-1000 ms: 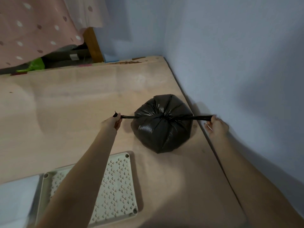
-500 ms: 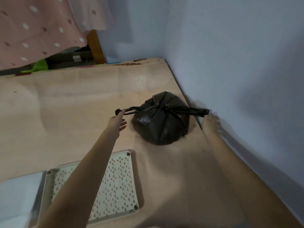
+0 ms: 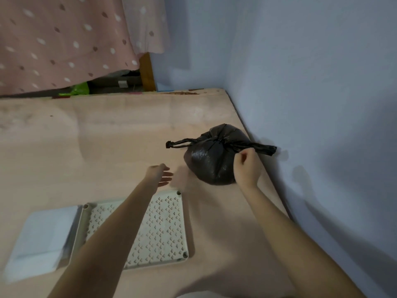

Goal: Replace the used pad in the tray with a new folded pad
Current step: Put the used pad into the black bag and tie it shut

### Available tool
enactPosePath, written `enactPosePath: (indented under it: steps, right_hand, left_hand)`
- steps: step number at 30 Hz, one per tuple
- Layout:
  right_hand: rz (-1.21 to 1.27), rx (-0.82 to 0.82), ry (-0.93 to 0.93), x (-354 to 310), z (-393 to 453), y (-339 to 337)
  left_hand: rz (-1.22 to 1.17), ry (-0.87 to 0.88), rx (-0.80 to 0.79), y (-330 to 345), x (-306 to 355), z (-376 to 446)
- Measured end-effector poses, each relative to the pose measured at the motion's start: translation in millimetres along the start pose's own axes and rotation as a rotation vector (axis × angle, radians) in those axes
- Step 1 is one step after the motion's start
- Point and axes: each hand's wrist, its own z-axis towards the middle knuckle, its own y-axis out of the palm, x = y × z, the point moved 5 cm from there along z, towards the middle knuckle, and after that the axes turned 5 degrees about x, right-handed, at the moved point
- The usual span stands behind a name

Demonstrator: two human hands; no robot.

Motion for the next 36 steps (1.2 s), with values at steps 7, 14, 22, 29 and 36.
enactPosePath:
  steps: [7,14,22,29,36]
  right_hand:
    - [-0.148,-0.271,-0.145,-66,-35,44]
    - [-0.278,-0.740,0.116,-51,-111,84]
    - [-0.262,-0.869,0.111,-56,-152,106]
    - [-0.188,-1.169,0.073,-86,-214,144]
    - [-0.230,-1.387,-0.102,-102,-318,159]
  left_hand:
    - [0.067,0.041,-0.053,-9,-4,-21]
    - [0.152,0.027,-0.067,-29,-25,-34]
    - [0.049,-0.033,0.066,-90,-58,-59]
    - [-0.115,-0.053,0.285,-158,-101,-108]
    - [-0.232,-0.104,0.515,-218,-169,-167]
